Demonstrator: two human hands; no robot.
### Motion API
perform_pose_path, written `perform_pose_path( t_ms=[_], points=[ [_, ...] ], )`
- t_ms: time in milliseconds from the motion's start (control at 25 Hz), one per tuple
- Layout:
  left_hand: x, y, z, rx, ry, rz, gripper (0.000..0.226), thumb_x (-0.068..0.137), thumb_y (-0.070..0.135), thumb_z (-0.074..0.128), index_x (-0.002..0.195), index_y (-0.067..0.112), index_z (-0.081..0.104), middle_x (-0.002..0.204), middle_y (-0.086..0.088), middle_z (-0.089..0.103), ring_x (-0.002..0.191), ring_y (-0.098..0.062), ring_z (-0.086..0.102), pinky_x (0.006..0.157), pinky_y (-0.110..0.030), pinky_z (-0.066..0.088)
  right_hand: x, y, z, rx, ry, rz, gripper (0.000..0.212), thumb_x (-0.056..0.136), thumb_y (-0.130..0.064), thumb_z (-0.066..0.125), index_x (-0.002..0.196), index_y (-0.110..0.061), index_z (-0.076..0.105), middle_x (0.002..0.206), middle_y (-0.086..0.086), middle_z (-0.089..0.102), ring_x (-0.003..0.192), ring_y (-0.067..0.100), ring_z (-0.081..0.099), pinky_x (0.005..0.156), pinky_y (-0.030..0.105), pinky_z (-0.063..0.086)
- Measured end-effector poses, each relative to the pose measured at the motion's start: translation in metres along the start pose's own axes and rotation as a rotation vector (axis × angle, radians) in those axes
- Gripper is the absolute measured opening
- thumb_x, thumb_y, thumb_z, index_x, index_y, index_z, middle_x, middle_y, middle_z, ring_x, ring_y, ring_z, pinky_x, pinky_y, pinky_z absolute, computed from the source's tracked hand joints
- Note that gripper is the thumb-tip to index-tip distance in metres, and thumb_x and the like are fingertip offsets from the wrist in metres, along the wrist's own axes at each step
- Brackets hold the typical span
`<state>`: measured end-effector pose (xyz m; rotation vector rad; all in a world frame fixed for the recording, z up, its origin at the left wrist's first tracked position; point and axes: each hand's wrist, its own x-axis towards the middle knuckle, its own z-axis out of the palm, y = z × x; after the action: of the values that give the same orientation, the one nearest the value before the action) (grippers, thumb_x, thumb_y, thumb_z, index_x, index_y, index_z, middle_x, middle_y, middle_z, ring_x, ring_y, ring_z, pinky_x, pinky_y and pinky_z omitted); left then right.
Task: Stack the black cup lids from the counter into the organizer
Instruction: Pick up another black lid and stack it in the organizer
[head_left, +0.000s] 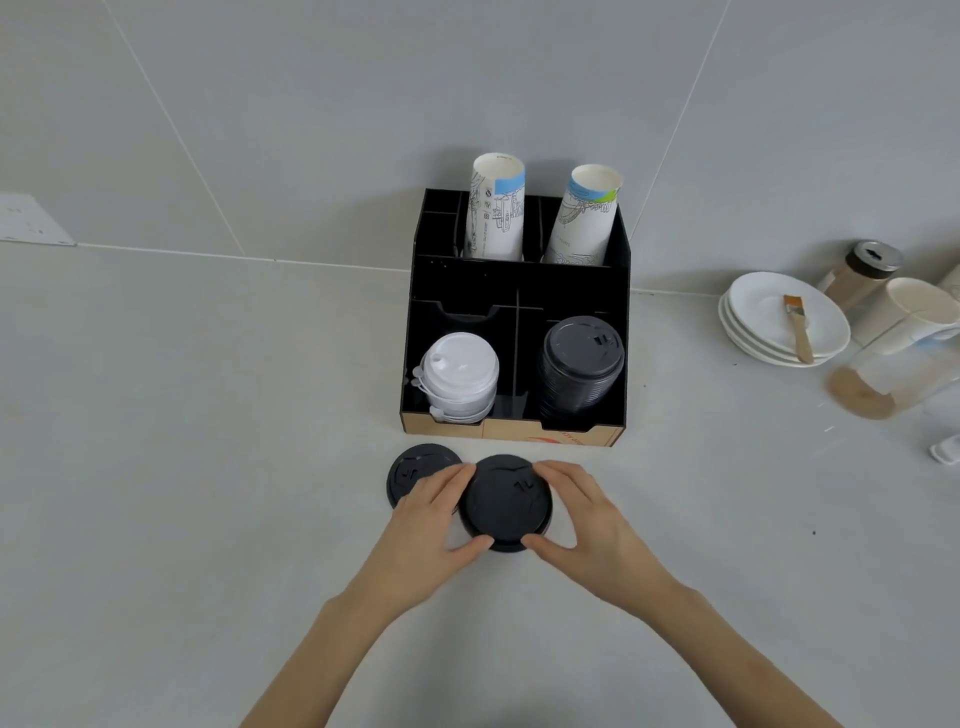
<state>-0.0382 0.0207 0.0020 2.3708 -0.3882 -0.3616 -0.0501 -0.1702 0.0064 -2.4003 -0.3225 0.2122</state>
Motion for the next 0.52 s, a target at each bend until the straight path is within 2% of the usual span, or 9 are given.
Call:
perform_pose_path(
  t_ms=[120, 200, 280, 400, 520],
  points=[
    [0.023, 0.017, -0.011, 0.007, 0.045, 0.086, 0.067, 0.083, 0.031, 0.058, 0.138, 0.020, 0.021, 0.146, 0.003, 0.029, 0.134, -0.014, 0.026, 0.112, -0.029, 0.020, 0.009, 0.003, -0.021, 0.018, 0.104, -0.012, 0.062, 0.078, -0.023, 0.067, 0.131, -0.017, 0.033, 0.131, -0.005, 0.038, 0.119, 0.005, 0.036, 0.095, -0.004, 0.019],
    [0.038, 0.029, -0.018, 0.040, 0.067, 0.140, 0.065, 0.084, 0.029, 0.057, 0.138, 0.018, 0.020, 0.147, 0.003, 0.028, 0.135, -0.012, 0.024, 0.109, -0.022, 0.017, 0.016, 0.004, -0.035, 0.021, 0.156, -0.003, 0.062, 0.078, -0.021, 0.067, 0.131, -0.016, 0.034, 0.128, -0.007, 0.037, 0.117, 0.006, 0.038, 0.097, 0.004, 0.025],
    [0.054, 0.040, -0.024, 0.066, 0.070, 0.184, 0.065, 0.085, 0.028, 0.056, 0.138, 0.017, 0.021, 0.148, 0.002, 0.028, 0.134, -0.013, 0.024, 0.108, -0.021, 0.017, 0.022, 0.006, -0.049, 0.017, 0.203, 0.002, 0.062, 0.077, -0.020, 0.068, 0.130, -0.015, 0.035, 0.126, -0.008, 0.036, 0.116, 0.009, 0.041, 0.097, 0.011, 0.029],
    [0.077, 0.053, -0.033, 0.065, 0.062, 0.208, 0.064, 0.084, 0.025, 0.057, 0.137, 0.016, 0.023, 0.147, 0.000, 0.030, 0.133, -0.016, 0.027, 0.109, -0.028, 0.022, 0.034, 0.009, -0.067, -0.004, 0.246, 0.000, 0.061, 0.077, -0.017, 0.068, 0.130, -0.014, 0.037, 0.128, -0.002, 0.040, 0.116, 0.015, 0.043, 0.095, 0.012, 0.029],
    [0.101, 0.062, -0.038, 0.052, 0.067, 0.230, 0.063, 0.083, 0.023, 0.058, 0.136, 0.014, 0.025, 0.146, -0.002, 0.031, 0.132, -0.018, 0.029, 0.107, -0.024, 0.021, 0.048, 0.012, -0.083, -0.022, 0.291, 0.007, 0.059, 0.077, -0.015, 0.067, 0.129, -0.012, 0.038, 0.132, 0.006, 0.042, 0.121, 0.019, 0.040, 0.097, 0.015, 0.027]
  ],
)
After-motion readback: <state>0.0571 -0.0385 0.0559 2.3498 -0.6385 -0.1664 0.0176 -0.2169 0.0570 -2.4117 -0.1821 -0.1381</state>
